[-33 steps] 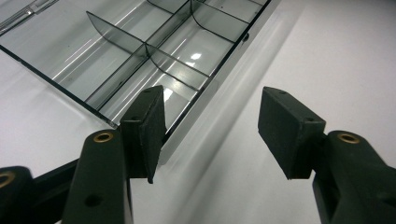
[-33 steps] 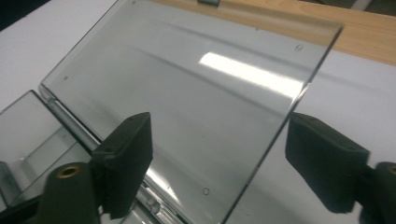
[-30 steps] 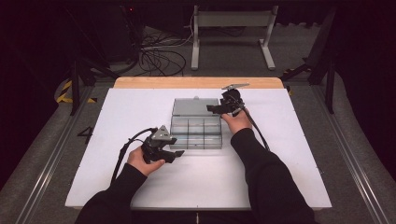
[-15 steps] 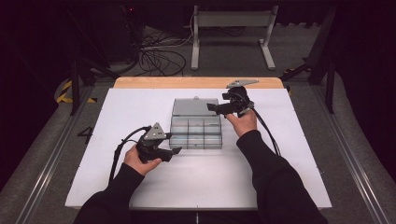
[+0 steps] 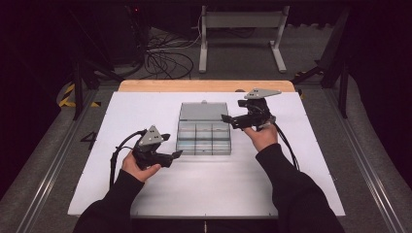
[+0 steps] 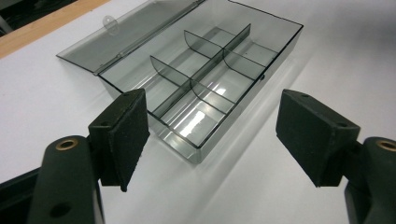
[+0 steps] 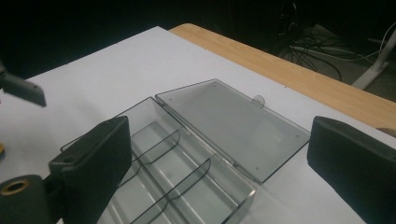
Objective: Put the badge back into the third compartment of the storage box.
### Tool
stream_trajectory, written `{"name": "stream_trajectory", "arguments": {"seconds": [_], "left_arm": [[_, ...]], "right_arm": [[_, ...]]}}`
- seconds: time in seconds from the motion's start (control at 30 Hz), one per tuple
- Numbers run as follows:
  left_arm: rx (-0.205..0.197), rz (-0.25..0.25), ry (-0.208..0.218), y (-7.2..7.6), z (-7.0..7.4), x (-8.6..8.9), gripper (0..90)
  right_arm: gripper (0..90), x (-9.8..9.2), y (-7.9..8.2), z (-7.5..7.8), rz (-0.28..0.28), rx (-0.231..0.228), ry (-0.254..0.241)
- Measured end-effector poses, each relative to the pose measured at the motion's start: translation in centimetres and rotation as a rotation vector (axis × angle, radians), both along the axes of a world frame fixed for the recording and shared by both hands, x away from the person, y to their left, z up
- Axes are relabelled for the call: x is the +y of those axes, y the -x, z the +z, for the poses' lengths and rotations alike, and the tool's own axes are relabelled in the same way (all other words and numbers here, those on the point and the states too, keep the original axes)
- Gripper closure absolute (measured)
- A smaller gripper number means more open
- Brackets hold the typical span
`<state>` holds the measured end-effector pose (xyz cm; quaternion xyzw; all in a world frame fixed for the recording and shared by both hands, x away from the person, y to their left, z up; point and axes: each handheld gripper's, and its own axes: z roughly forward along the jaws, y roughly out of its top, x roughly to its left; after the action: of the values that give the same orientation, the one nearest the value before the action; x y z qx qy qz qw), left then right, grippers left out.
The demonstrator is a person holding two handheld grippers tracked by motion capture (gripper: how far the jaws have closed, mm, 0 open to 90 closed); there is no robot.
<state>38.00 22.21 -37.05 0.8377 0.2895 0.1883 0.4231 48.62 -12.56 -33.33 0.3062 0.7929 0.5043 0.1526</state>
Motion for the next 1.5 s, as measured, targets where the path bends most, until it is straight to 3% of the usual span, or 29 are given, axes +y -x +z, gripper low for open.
{"name": "stream_trajectory", "arguments": {"seconds": [0.27,0.5,0.73,1.0,1.17,1.5], "left_arm": [[-0.028,0.033,0.011,0.9,0.4,1.3,24.8],[-0.028,0.053,0.029,1.3,0.7,2.3,24.2],[-0.02,0.064,0.022,1.5,1.0,2.7,23.9],[-0.011,0.067,0.014,1.7,1.3,3.3,23.4],[0.0,0.076,0.017,1.8,1.4,3.7,22.9],[0.046,0.073,-0.02,2.0,1.5,4.2,23.3]], "right_arm": [[5.7,-1.8,3.0,-0.8,0.02,-0.008,0.029],[5.5,-3.3,5.4,-1.5,0.016,-0.035,0.034],[4.5,-4.3,6.4,-2.3,0.02,-0.021,0.015],[2.7,-5.0,7.2,-4.1,0.039,0.018,0.027],[2.7,-5.4,7.8,-4.6,0.044,0.016,0.017],[3.2,-5.4,9.4,-5.9,0.044,0.002,0.015]]}}
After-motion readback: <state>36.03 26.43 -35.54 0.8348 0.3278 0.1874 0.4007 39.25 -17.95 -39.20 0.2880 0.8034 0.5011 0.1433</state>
